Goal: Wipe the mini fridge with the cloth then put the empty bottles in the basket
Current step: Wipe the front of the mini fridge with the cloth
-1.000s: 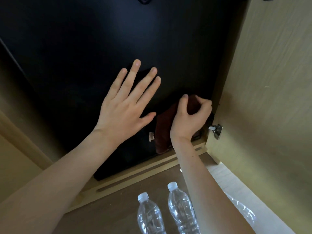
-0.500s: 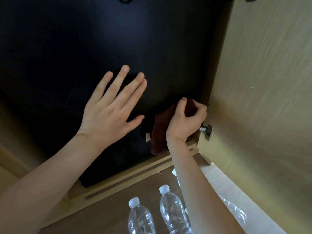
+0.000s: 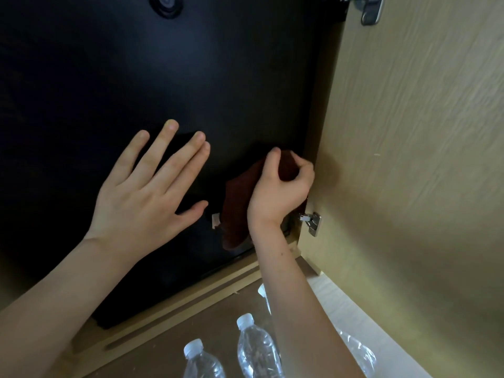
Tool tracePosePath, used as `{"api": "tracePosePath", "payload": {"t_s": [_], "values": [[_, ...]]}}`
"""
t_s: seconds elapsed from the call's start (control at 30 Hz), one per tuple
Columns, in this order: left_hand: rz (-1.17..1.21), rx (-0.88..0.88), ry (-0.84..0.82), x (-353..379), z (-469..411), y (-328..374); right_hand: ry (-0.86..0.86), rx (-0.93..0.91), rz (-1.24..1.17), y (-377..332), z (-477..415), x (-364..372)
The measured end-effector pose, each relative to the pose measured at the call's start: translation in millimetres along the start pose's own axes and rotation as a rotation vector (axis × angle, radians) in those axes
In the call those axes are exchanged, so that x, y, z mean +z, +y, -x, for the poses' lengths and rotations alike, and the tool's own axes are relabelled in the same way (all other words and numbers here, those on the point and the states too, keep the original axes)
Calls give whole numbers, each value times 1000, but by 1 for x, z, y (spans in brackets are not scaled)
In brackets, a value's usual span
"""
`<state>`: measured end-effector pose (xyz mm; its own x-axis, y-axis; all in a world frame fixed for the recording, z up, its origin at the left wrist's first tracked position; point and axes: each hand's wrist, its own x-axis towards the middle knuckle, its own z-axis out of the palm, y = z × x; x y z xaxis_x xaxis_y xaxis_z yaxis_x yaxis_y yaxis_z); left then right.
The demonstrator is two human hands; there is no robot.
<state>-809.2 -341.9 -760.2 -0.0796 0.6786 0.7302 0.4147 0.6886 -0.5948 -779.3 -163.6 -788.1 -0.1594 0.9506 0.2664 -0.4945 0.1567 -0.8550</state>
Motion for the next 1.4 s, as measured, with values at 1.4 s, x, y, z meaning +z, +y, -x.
{"api": "tracePosePath", "payload": {"t_s": [1.4], "values": [[19, 58, -48, -8, 2, -6, -111, -310, 50, -51, 8, 30]]}}
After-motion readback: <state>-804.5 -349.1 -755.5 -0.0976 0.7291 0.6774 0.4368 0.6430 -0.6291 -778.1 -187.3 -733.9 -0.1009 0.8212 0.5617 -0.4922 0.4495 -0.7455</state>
